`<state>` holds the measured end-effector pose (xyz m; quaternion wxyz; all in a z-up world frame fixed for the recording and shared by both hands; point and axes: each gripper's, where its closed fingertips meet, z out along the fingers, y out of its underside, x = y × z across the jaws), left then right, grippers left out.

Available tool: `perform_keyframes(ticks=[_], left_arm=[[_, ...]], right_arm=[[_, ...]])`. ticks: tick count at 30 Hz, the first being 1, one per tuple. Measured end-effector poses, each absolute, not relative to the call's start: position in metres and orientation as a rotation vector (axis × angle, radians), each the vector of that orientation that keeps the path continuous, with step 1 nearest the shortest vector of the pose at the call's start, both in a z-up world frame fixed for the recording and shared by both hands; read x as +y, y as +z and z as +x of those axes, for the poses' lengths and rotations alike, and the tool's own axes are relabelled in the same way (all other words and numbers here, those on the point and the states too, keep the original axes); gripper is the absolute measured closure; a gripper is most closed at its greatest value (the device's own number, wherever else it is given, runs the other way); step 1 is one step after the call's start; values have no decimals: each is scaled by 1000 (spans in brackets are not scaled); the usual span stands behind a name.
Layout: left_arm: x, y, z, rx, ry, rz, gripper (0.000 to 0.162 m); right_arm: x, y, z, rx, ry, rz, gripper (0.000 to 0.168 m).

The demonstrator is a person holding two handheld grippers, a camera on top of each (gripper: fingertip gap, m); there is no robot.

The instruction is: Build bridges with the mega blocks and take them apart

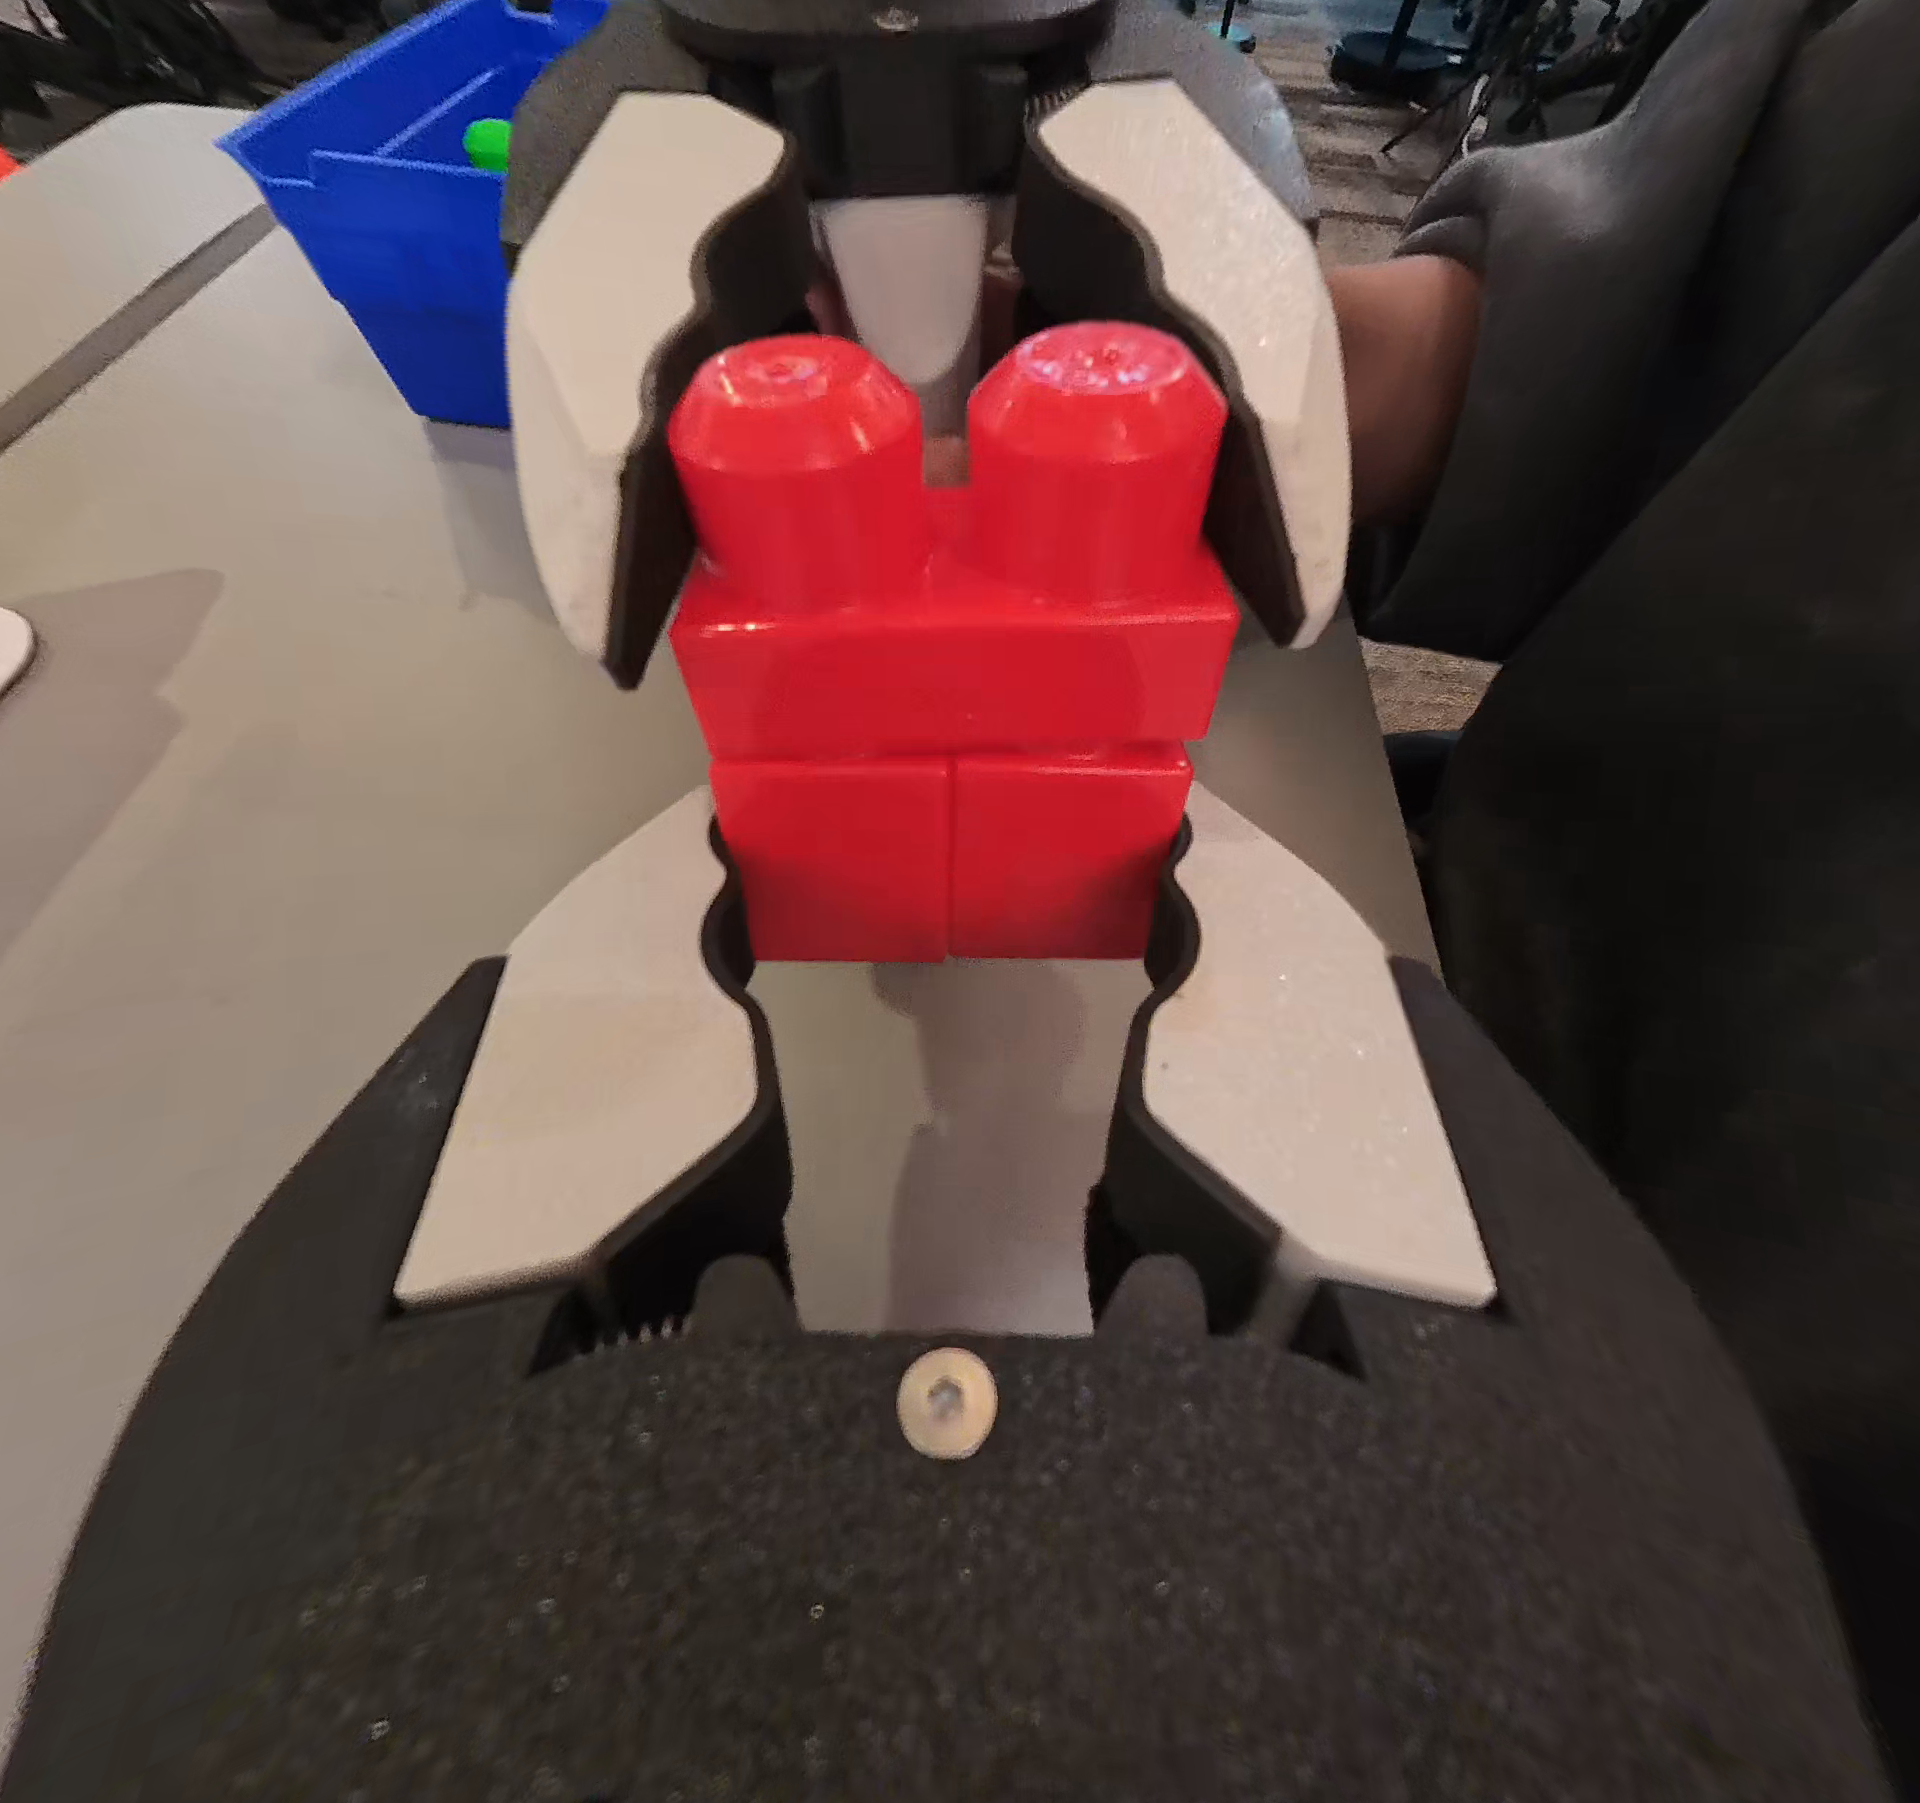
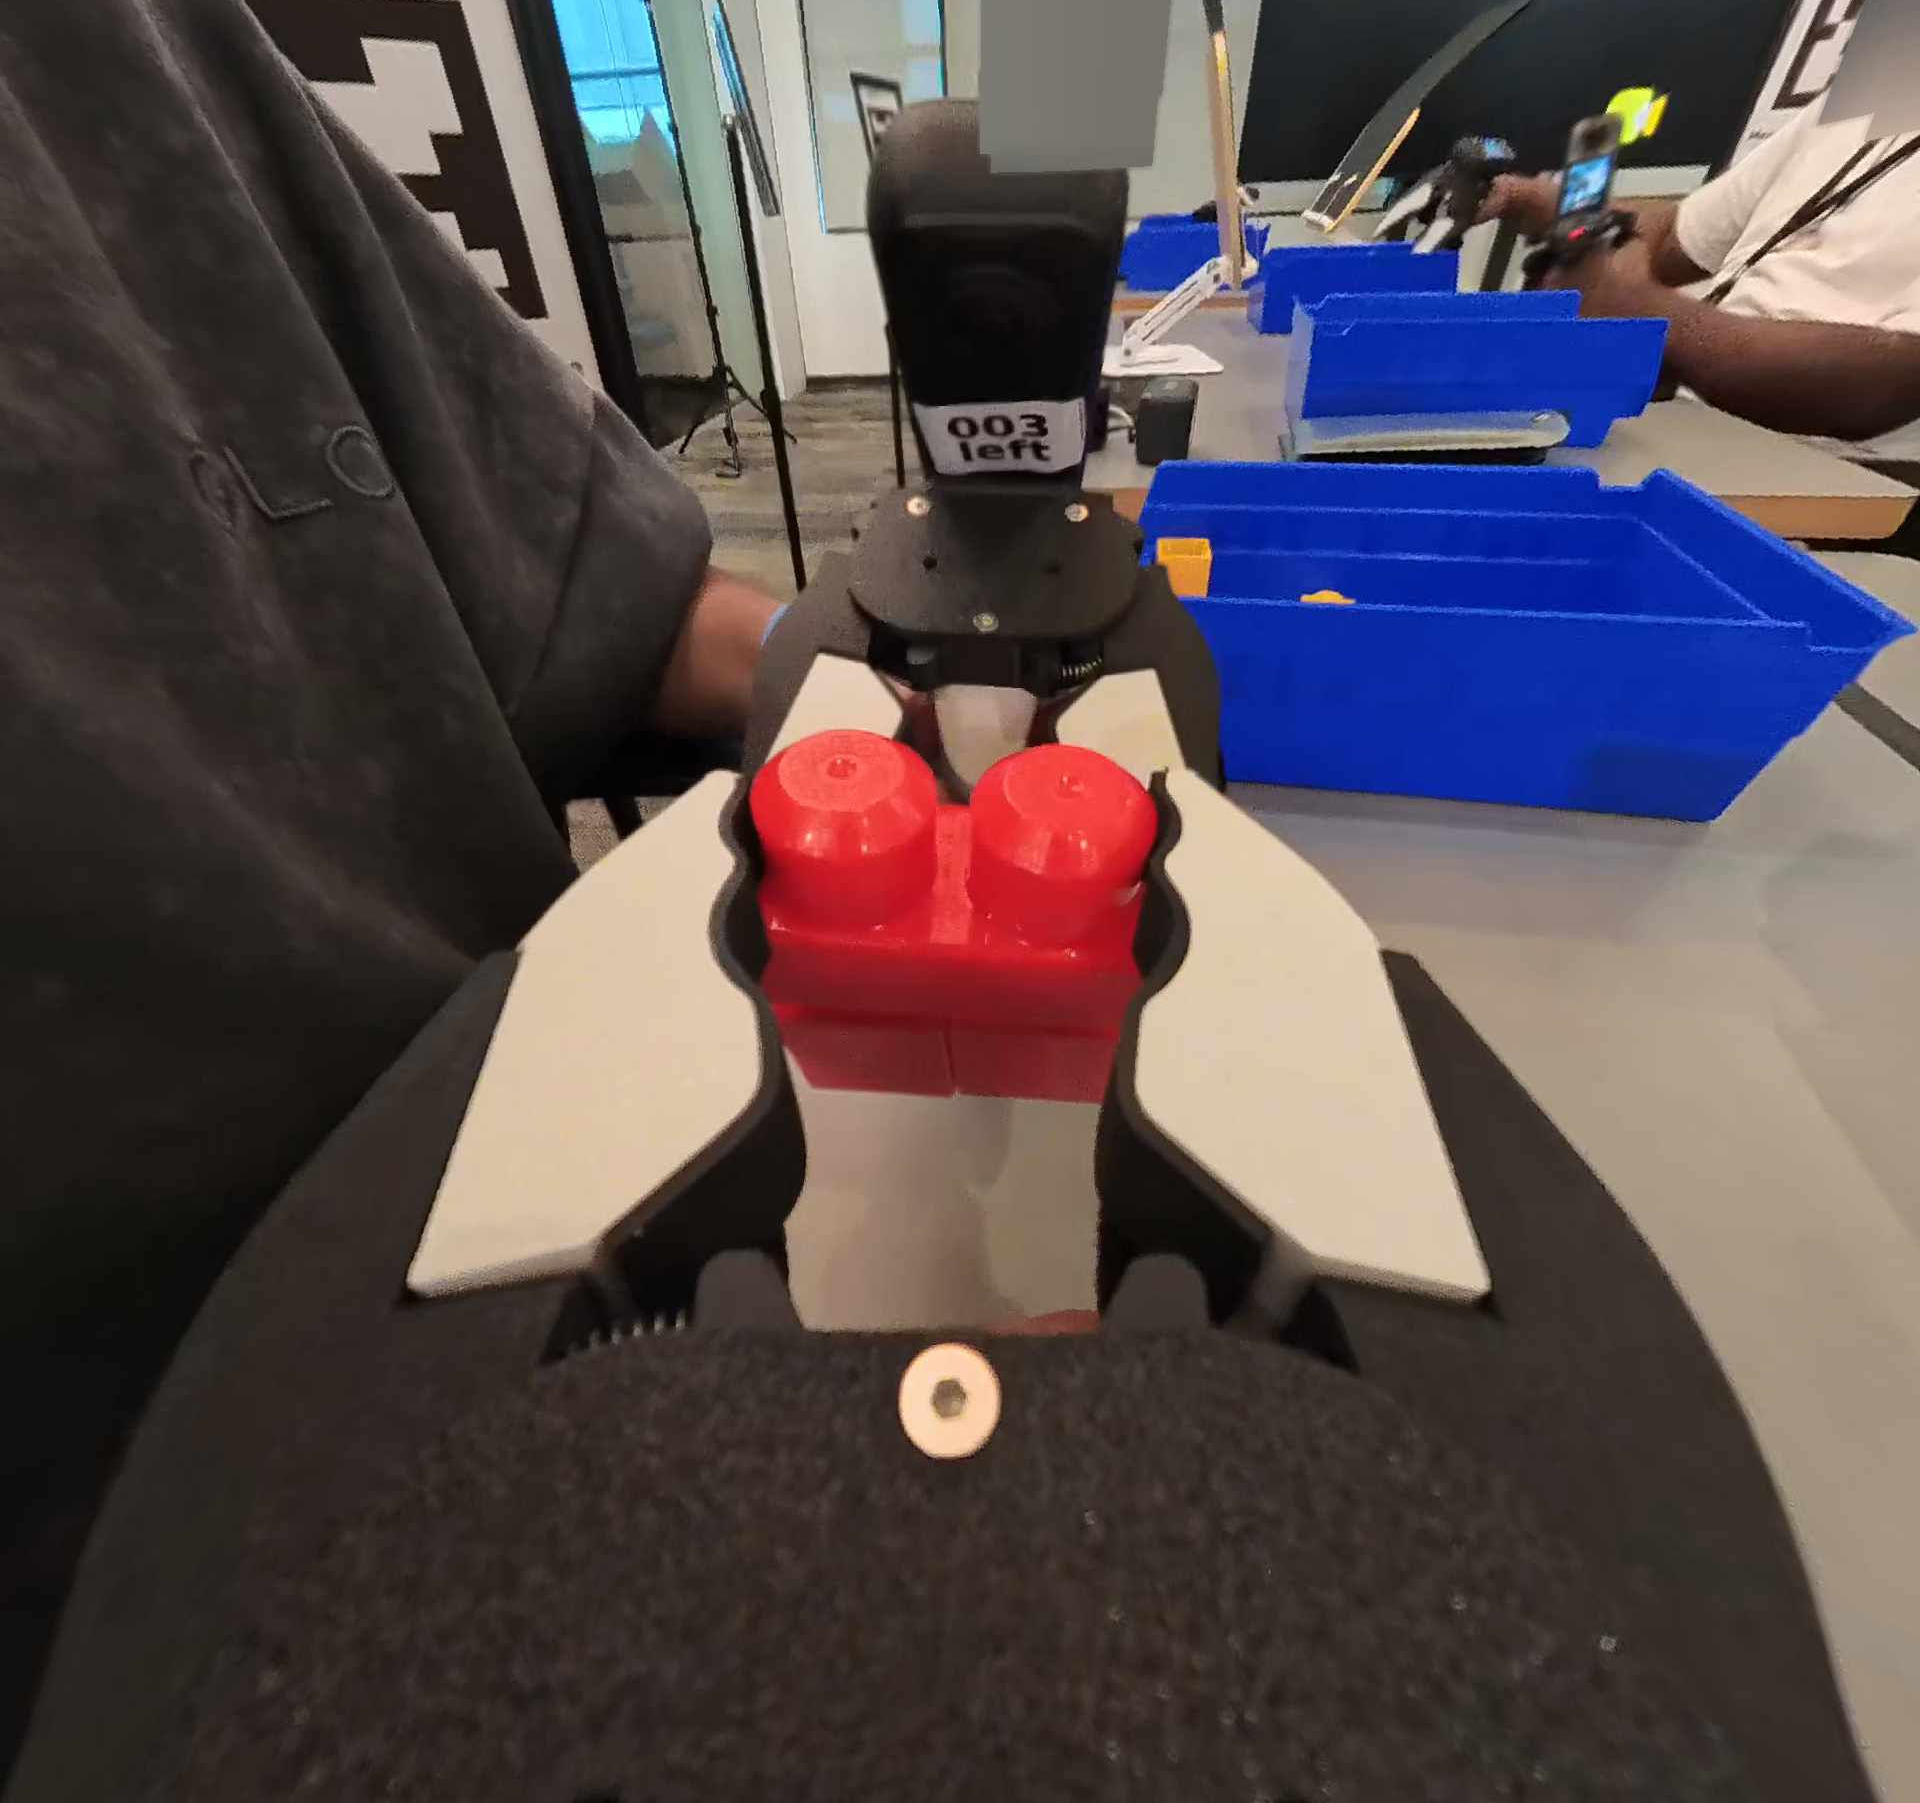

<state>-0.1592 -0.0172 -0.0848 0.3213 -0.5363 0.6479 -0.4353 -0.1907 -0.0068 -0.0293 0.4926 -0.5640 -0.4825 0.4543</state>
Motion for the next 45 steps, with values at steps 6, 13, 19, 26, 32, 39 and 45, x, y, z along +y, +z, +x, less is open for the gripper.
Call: perform_keyframes(ticks=[6,13,19,26,32,39,45], left_arm=[[2,-92,-160,1715,-992,-1458,88],[60,-124,-180,1688,-524,-1584,88],[78,-130,-193,1664,-369,-1596,88],[76,-131,-195,1666,-394,-1588,88],[74,-126,-190,1615,-433,-1576,89],[71,-127,-184,1620,-417,-1595,89],[68,-127,-183,1650,-367,-1563,89]], right_arm=[[11,-40,-181,-1123,1091,-1486,98],[63,-65,-162,-745,979,-1870,104],[66,-85,-181,-517,1058,-2115,111],[65,-96,-192,-525,1004,-2177,128],[67,-98,-188,-396,1105,-2155,131],[66,-101,-183,-285,1176,-2090,132],[62,-105,-183,-299,1226,-2081,132]])
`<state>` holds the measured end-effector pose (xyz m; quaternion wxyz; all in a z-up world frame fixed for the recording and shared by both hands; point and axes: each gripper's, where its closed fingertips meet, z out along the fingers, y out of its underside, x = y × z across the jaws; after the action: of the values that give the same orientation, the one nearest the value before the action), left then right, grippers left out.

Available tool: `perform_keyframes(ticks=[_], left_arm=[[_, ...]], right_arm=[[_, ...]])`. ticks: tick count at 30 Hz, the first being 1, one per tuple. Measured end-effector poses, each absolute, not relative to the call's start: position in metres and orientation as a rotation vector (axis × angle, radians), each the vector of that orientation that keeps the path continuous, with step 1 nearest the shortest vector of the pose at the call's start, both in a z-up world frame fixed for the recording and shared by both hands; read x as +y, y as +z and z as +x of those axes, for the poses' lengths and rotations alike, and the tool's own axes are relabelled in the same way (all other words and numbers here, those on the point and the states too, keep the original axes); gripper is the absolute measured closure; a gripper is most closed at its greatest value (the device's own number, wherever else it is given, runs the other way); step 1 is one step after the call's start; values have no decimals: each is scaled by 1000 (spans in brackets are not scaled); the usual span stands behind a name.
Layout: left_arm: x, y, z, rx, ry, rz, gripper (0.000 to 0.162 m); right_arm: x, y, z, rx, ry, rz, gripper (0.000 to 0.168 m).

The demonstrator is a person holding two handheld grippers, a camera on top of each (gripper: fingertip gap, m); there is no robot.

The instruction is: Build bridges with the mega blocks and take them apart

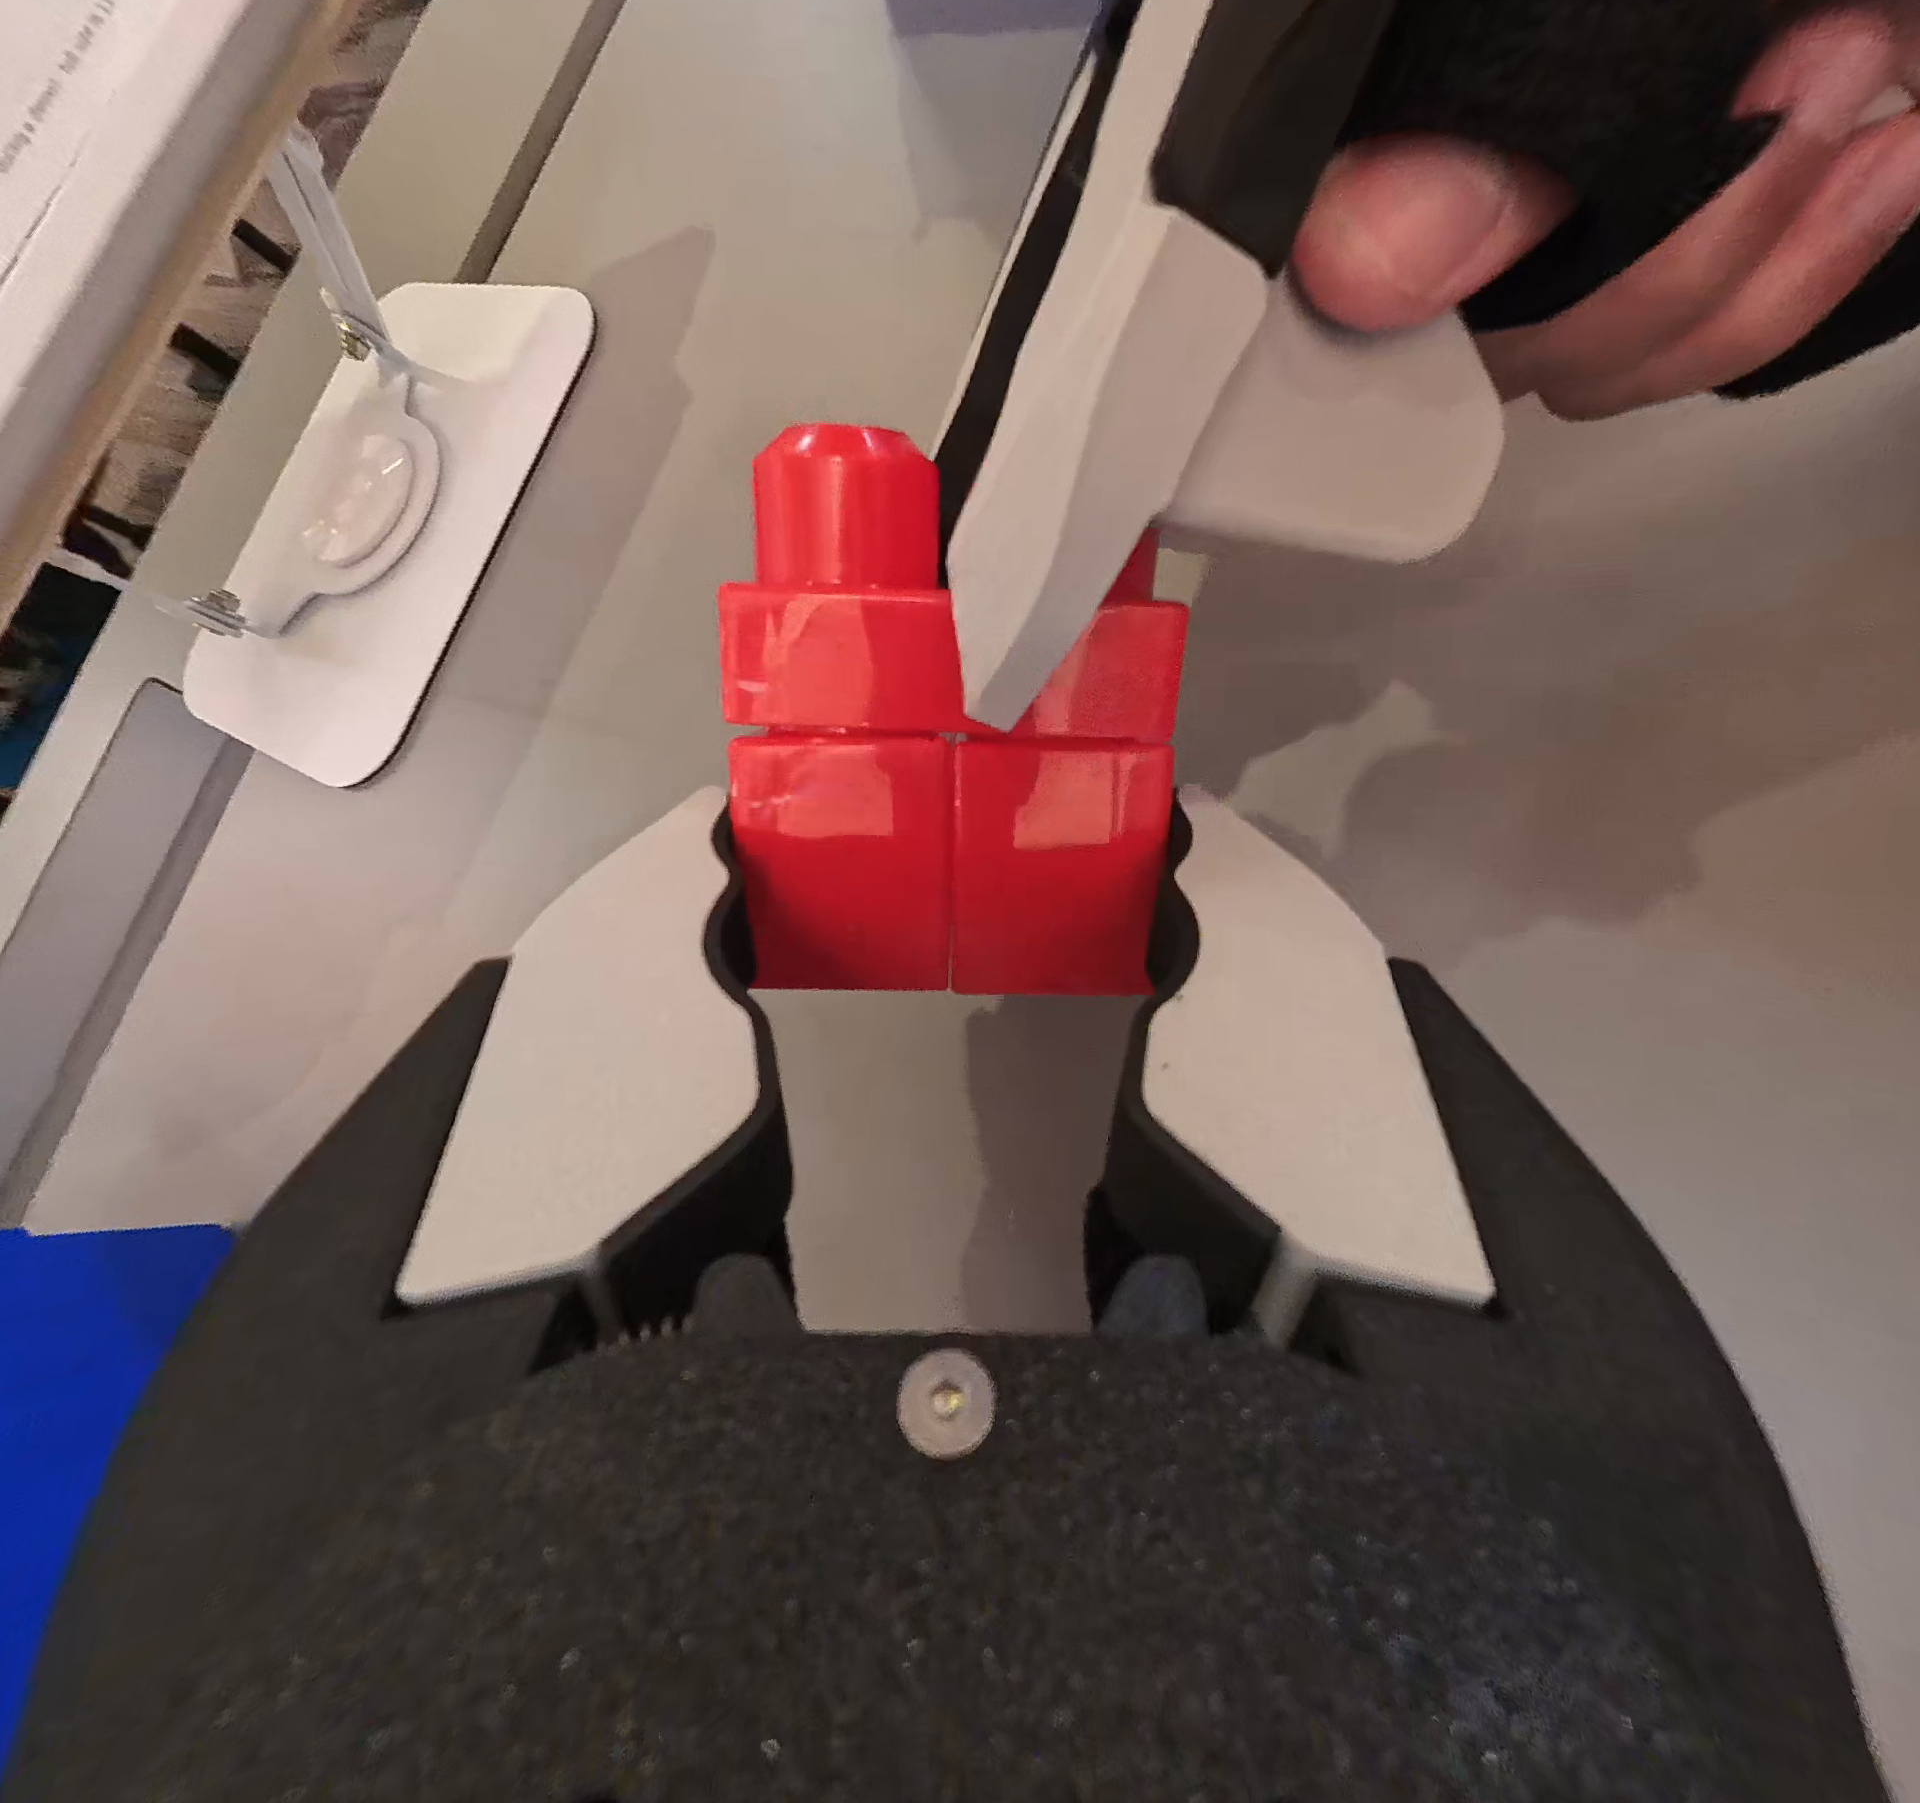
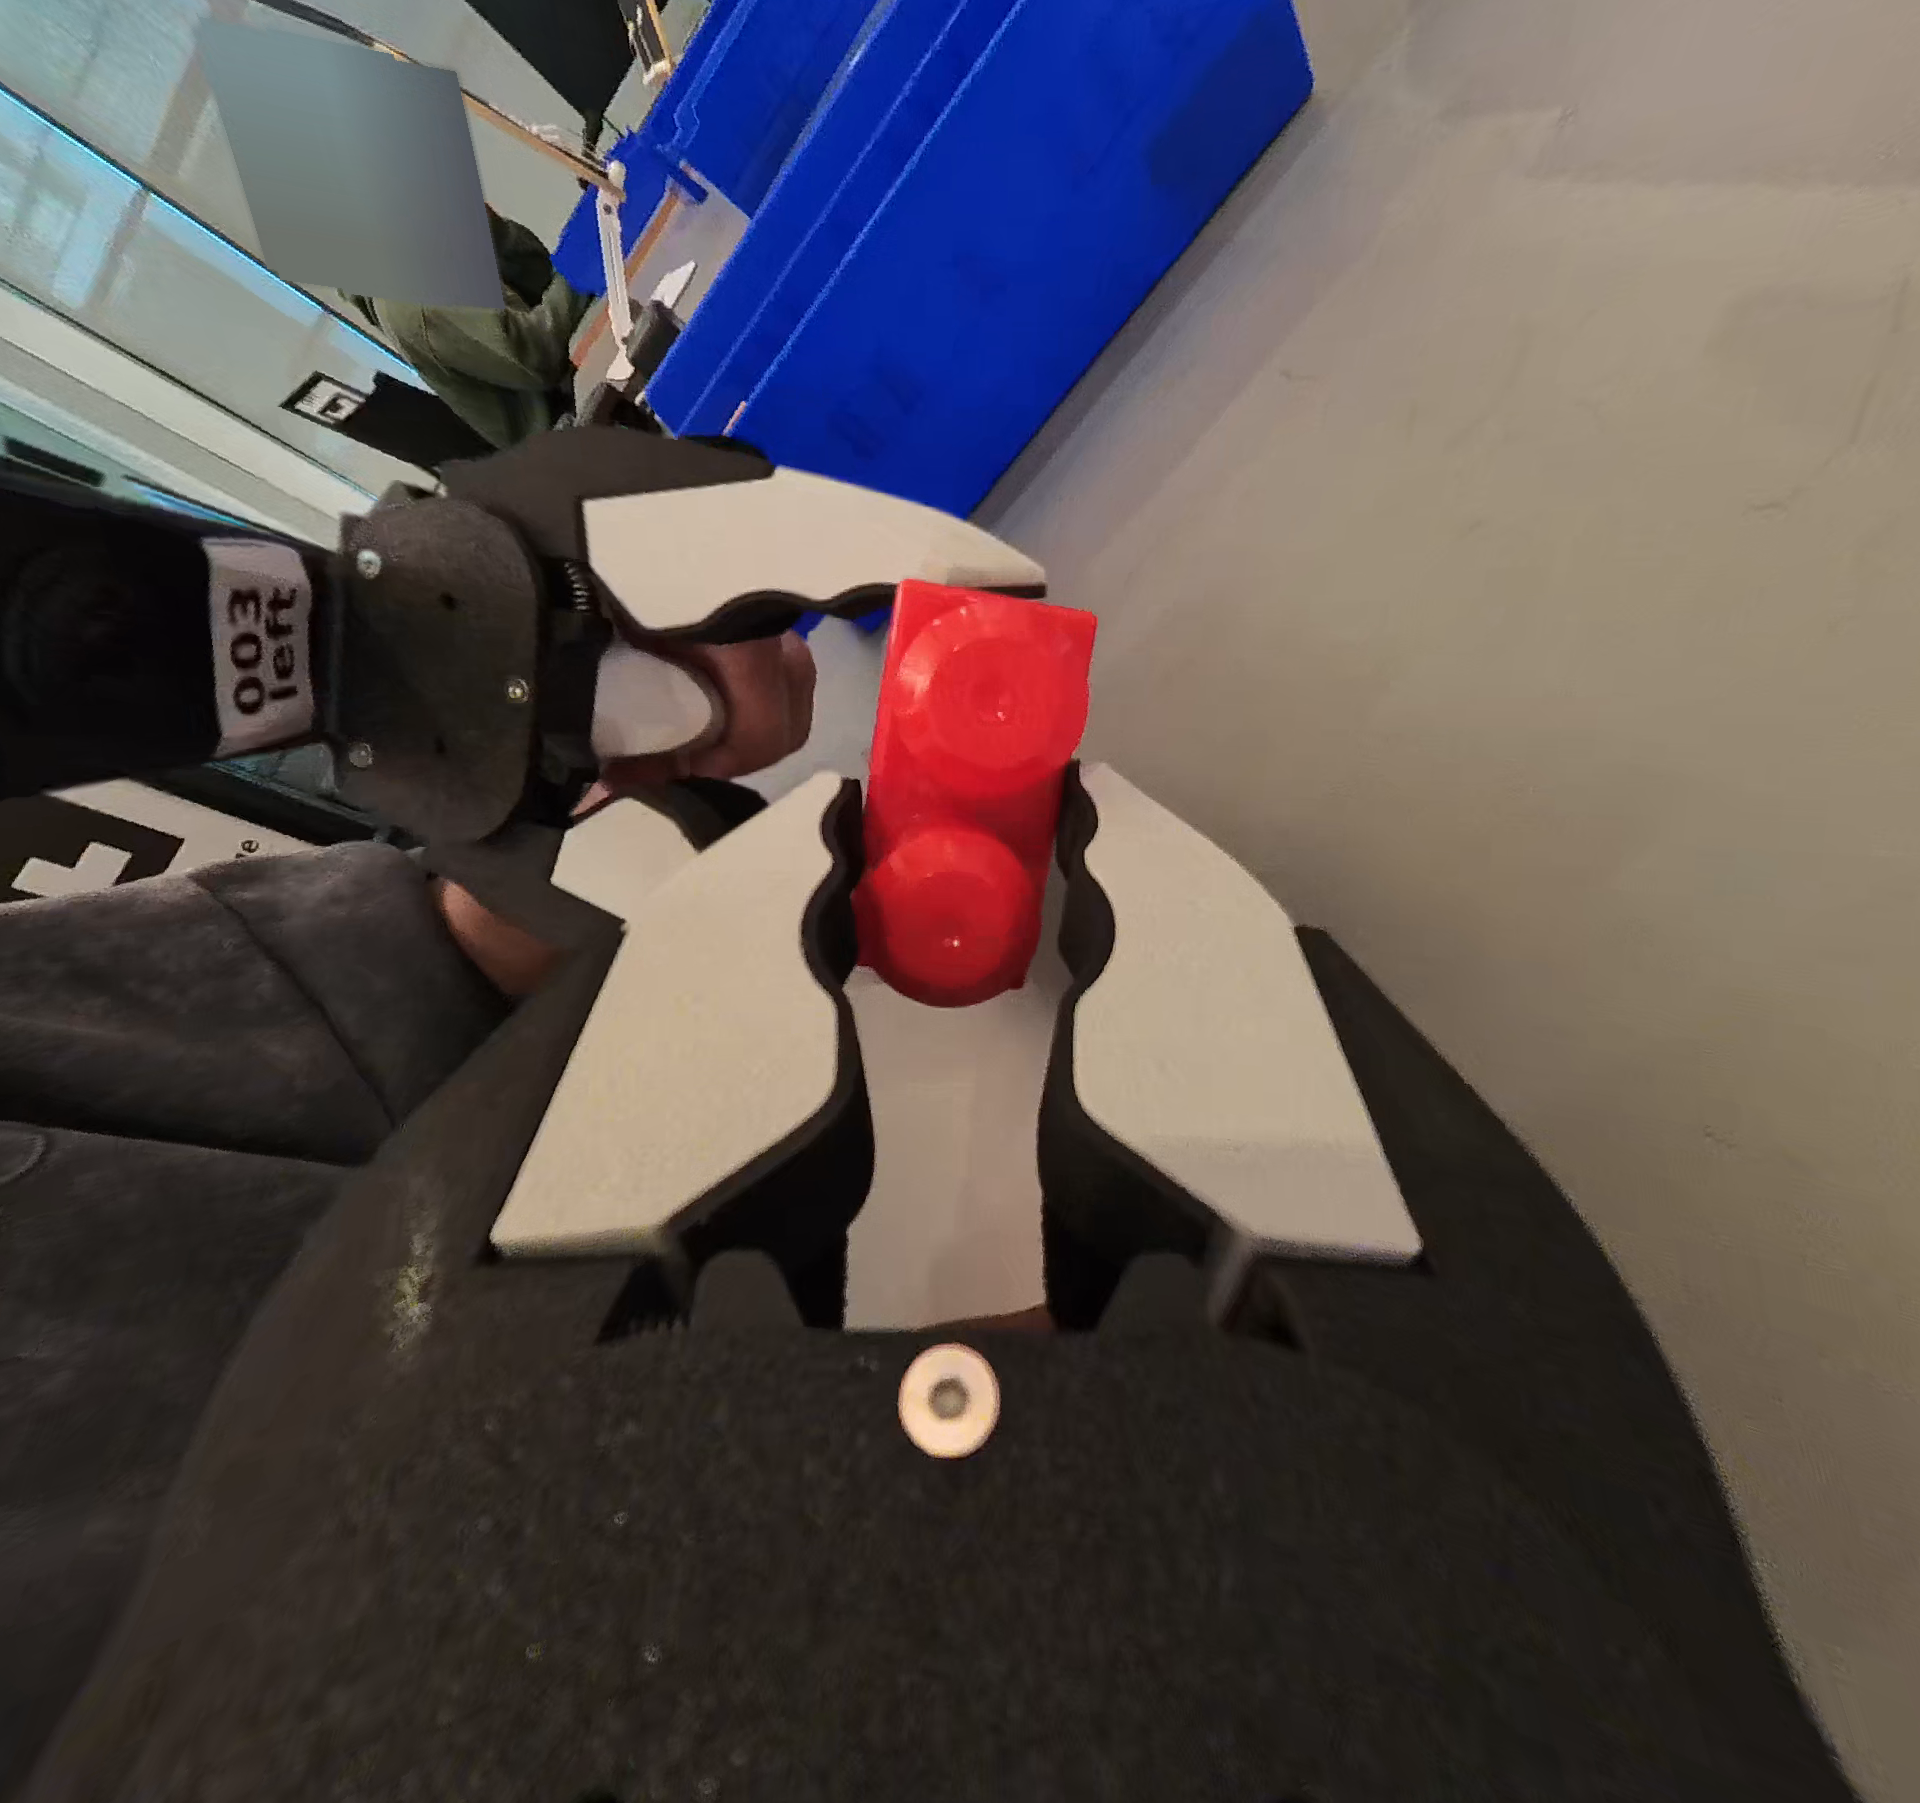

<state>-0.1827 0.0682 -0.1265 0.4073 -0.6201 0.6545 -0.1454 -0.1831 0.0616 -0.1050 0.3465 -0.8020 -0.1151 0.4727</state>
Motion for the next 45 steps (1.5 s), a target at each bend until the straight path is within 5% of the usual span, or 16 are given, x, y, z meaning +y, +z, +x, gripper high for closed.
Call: perform_keyframes(ticks=[22,28,34,38,45], left_arm=[[54,-95,-175,1649,-417,-1399,87],[62,-85,-197,1317,-1045,-1697,77],[56,-96,-189,1174,-1509,-1793,83],[46,-89,-185,1146,-1697,-1746,119],[46,-85,-185,1064,-1831,-1765,126]], right_arm=[[54,-96,-187,-287,1568,-1981,133],[62,-90,-162,-278,1552,-1836,133],[60,-82,-170,-337,1475,-1782,133],[57,-80,-173,-363,1479,-1769,133],[56,-80,-176,-355,1486,-1777,133]])
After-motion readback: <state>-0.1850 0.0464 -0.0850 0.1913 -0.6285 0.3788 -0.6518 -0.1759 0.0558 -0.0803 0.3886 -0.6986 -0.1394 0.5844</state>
